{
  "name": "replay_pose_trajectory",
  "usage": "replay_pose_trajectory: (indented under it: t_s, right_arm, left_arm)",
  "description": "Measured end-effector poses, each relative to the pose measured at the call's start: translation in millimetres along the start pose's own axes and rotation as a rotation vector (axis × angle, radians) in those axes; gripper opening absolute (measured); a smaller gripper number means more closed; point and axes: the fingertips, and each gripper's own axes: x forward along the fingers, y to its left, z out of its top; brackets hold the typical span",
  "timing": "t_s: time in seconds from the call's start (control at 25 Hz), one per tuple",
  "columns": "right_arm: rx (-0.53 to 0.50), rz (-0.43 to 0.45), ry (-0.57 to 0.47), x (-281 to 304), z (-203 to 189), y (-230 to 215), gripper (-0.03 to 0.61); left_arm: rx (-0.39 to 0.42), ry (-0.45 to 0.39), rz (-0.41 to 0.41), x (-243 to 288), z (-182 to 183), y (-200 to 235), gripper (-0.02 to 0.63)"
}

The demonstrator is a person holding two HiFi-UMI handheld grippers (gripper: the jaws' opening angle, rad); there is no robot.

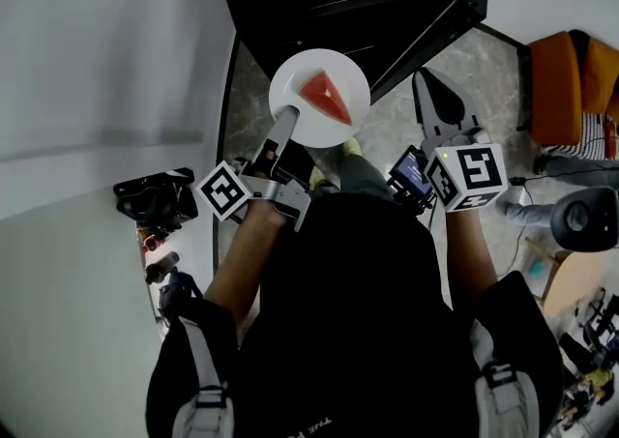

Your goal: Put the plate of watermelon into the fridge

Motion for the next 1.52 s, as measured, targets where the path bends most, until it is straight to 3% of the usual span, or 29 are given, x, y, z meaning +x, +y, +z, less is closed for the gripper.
replay_pose_trajectory:
  t_s: [0.36,1.04,1.52]
  right_arm:
    - [-0.033,0.050,-0.011,9,5,5,0.011]
    - [-0.063,0.063,0.042,7,30,4,0.011]
    - [-0.069,0.110,0.047,10,27,3,0.011]
  left_arm:
    - [-0.004,-0.037,0.016,-5,5,7,0.041]
    - [-0.055,-0.064,0.026,-3,8,-3,0.041]
    - [-0.049,-0.125,0.030,-7,10,5,0.041]
